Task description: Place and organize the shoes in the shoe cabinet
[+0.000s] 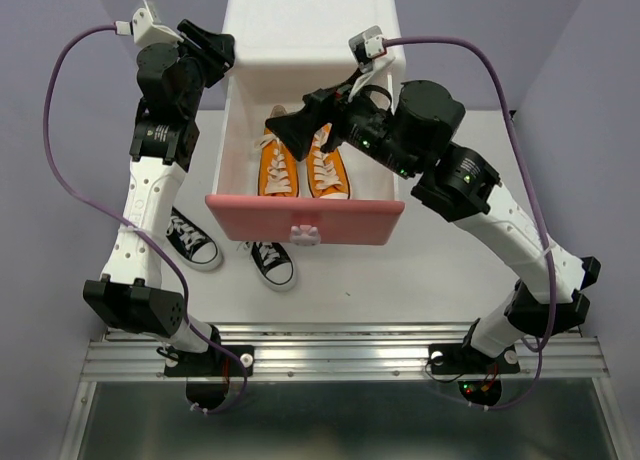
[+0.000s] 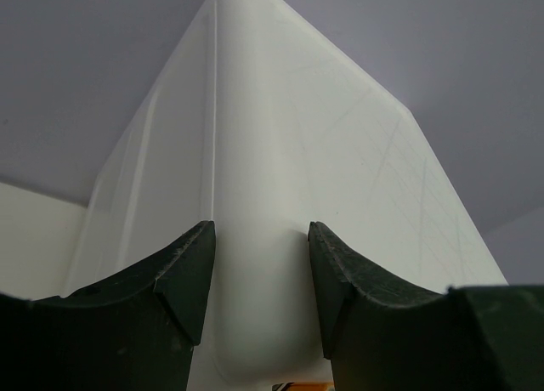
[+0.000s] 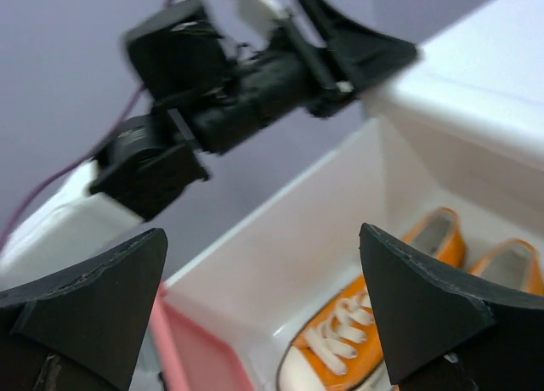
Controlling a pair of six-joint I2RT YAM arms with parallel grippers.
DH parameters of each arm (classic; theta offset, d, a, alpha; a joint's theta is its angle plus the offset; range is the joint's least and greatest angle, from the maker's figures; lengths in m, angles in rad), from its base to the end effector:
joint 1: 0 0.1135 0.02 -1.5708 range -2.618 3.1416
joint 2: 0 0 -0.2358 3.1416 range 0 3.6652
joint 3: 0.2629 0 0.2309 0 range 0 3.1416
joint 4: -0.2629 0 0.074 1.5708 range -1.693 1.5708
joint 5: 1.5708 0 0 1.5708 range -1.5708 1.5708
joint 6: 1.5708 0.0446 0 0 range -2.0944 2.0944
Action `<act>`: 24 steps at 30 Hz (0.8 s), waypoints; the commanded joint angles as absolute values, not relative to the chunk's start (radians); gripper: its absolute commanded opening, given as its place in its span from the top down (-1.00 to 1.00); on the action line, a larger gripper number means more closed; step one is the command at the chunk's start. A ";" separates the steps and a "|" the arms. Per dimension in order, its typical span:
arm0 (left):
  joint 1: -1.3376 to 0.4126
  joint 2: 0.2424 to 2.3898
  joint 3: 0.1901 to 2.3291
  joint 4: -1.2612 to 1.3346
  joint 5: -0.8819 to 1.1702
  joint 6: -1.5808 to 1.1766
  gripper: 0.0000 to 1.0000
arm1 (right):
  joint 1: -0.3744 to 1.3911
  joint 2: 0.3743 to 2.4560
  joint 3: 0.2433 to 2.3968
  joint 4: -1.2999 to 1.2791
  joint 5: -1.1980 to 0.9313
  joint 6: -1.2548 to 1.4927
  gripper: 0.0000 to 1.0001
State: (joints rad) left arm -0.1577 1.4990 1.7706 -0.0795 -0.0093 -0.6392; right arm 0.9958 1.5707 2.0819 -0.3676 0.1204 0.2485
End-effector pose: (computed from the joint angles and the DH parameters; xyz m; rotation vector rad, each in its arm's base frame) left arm 0.3143 -0.0496 0.4890 -0.3439 1.3675 -0.6577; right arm 0.1688 0.2506 0.5276 -0.4481 1.4275 0.9316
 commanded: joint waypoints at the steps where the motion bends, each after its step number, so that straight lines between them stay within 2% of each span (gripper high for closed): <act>1: -0.175 1.575 1.727 -0.405 0.023 -0.554 -0.13 | 1.005 1.598 2.203 -0.359 -0.331 0.193 -1.00; 4: -0.175 1.577 1.738 -0.411 0.025 -0.542 -0.13 | 1.052 1.628 2.258 -0.518 -0.385 0.158 -1.00; 8: -0.175 1.575 1.741 -0.414 0.029 -0.528 -0.13 | 1.198 1.640 2.293 -0.760 -0.266 -0.089 -1.00; 10: -0.175 1.578 1.746 -0.420 0.032 -0.519 -0.13 | 1.207 1.631 2.293 -0.817 -0.294 -0.092 -1.00; 14: -0.175 1.585 1.753 -0.440 0.021 -0.503 -0.13 | 1.285 1.580 2.186 -0.784 -0.292 -0.048 -1.00; 18: -0.175 1.580 1.740 -0.437 0.025 -0.499 -0.13 | 1.431 1.586 2.120 -0.837 -0.200 -0.149 -1.00; 21: -0.175 1.578 1.733 -0.433 0.028 -0.502 -0.13 | 1.443 1.597 2.111 -0.902 -0.183 -0.172 -1.00; 24: -0.175 1.577 1.735 -0.420 0.031 -0.503 -0.13 | 1.443 1.560 2.010 -0.861 -0.150 -0.160 -1.00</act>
State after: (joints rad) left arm -0.1600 1.5097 1.8042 -0.1150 -0.0044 -0.5949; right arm 1.4567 1.6081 2.0762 -0.8600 -0.2131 -0.1318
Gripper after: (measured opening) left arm 0.571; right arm 0.995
